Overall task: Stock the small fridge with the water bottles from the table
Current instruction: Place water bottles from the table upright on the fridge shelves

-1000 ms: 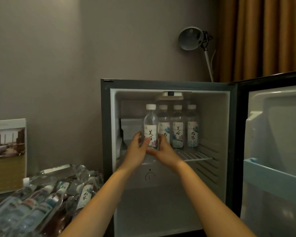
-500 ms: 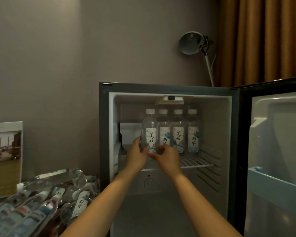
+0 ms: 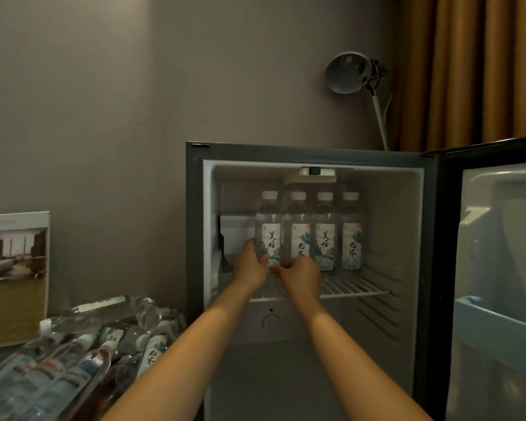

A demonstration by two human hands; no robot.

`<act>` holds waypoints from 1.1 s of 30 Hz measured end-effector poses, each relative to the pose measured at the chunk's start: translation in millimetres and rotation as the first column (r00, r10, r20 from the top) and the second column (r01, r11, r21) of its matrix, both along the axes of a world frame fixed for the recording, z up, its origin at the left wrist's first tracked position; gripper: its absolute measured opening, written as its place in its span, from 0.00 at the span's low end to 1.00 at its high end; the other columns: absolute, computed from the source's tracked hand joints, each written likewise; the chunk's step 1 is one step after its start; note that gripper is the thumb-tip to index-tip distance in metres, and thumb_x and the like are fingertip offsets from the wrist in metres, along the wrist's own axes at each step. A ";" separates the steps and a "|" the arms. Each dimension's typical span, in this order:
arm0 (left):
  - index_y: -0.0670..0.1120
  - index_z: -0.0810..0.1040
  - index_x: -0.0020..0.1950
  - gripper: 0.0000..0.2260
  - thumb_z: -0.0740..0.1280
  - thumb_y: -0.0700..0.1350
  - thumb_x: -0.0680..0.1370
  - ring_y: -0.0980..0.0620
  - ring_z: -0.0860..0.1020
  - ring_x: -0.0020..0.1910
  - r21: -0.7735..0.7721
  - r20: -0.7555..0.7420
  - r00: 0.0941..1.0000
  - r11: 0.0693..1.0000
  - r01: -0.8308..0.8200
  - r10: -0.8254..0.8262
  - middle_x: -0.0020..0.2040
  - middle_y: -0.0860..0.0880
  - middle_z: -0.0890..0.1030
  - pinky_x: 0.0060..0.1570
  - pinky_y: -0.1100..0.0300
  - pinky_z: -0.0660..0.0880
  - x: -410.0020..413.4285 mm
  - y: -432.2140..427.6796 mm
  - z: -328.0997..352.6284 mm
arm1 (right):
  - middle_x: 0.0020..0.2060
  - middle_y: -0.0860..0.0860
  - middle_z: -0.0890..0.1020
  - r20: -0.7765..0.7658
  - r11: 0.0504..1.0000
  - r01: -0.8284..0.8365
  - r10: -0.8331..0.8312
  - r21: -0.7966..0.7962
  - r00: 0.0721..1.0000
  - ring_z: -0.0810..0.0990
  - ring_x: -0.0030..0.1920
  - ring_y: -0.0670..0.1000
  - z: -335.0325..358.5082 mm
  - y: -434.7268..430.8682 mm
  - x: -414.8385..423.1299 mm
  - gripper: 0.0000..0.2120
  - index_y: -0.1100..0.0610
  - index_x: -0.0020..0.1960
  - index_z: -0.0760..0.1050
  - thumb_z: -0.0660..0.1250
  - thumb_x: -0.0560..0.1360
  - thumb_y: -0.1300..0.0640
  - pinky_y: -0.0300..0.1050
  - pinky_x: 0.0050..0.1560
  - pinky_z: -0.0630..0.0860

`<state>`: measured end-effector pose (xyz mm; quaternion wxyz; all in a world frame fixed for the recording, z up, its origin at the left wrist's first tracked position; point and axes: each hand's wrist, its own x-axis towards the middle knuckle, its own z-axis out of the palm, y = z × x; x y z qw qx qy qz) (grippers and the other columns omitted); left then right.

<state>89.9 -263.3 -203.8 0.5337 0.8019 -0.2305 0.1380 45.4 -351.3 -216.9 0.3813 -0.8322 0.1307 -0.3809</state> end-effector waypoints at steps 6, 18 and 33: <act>0.41 0.60 0.72 0.20 0.58 0.39 0.80 0.42 0.71 0.65 0.005 -0.021 0.999 0.999 -0.044 0.044 0.68 0.41 0.71 0.61 0.53 0.70 -7.8 1.5 -3.5 | 0.39 0.59 0.84 0.055 1.000 -0.007 0.008 -0.018 0.998 0.75 0.36 0.47 -3.6 -0.9 -5.1 0.08 0.64 0.46 0.83 0.70 0.73 0.59 0.27 0.25 0.65; 0.51 0.76 0.52 0.12 0.63 0.35 0.77 0.60 0.77 0.49 -0.201 0.363 0.930 0.979 0.026 0.049 0.48 0.55 0.79 0.48 0.70 0.74 -109.6 95.2 -55.1 | 0.29 0.55 0.79 0.170 0.784 -0.424 0.391 0.454 0.905 0.78 0.25 0.45 -37.6 55.5 -73.0 0.11 0.59 0.38 0.77 0.62 0.78 0.60 0.35 0.27 0.74; 0.45 0.71 0.58 0.11 0.63 0.40 0.77 0.47 0.76 0.56 0.093 -0.311 0.920 0.971 -0.221 0.240 0.56 0.45 0.77 0.55 0.53 0.74 -53.4 227.9 -160.3 | 0.62 0.54 0.75 -0.312 0.788 -0.508 0.609 0.348 0.730 0.75 0.61 0.52 -128.2 184.0 -48.0 0.21 0.57 0.69 0.64 0.62 0.78 0.56 0.46 0.61 0.72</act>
